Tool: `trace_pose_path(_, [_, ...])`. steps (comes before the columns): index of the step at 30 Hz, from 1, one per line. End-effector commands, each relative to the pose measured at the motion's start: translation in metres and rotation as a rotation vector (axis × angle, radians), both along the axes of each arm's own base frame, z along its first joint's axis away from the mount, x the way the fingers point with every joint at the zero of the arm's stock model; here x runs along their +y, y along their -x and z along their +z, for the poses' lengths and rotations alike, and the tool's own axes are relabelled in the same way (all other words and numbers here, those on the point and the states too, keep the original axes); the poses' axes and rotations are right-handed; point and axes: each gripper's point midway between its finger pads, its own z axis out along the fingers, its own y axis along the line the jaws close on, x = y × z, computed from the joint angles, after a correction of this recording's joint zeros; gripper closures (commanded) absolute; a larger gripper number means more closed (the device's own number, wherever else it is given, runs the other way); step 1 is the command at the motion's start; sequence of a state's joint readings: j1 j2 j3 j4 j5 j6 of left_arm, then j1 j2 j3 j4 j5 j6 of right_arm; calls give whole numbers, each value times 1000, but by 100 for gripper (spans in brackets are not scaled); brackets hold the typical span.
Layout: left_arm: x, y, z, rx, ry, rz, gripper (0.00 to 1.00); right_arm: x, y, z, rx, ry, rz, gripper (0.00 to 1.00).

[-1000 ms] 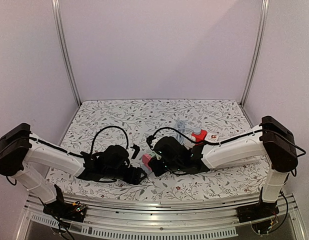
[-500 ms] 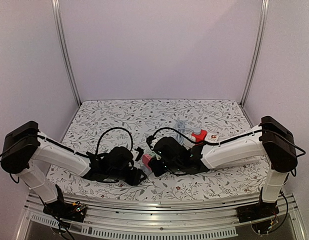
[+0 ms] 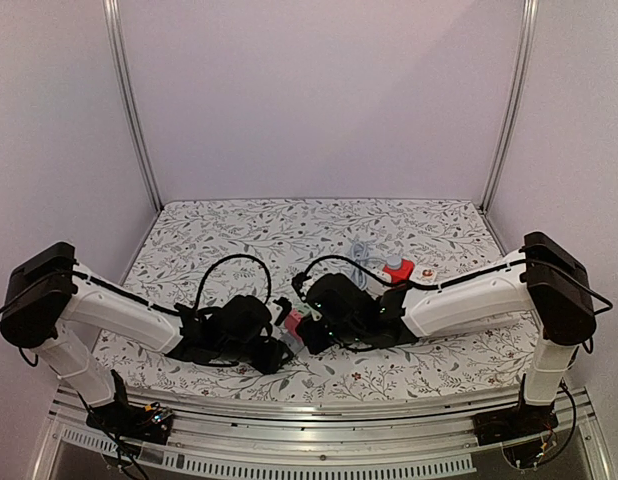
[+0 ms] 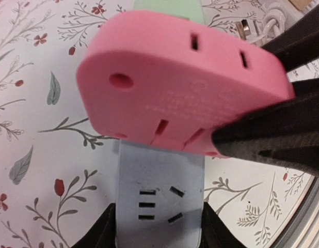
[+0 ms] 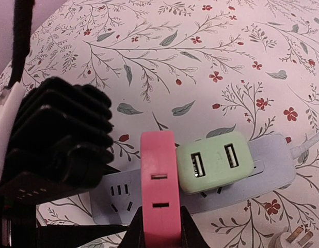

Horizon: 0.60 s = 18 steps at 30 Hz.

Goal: Pull the plug off the socket
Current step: Remove the plug from the socket.

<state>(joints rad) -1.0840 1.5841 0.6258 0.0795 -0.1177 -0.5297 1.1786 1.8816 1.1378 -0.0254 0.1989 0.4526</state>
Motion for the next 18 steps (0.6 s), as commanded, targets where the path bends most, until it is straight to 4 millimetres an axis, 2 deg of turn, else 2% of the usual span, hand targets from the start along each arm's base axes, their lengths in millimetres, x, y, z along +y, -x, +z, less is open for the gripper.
trace_pose_path(1, [-24,15,7,1,41,-86,79,-6,11,-8,45,32,-14,98])
trace_pose_path(9, [-27,18,8,-11,48,-103,80,-22,7,-15,41,59,-85,99])
trace_pose_path(18, [-14,23,-2,4,31,-88,82,-31,1,-18,92,33,-121,100])
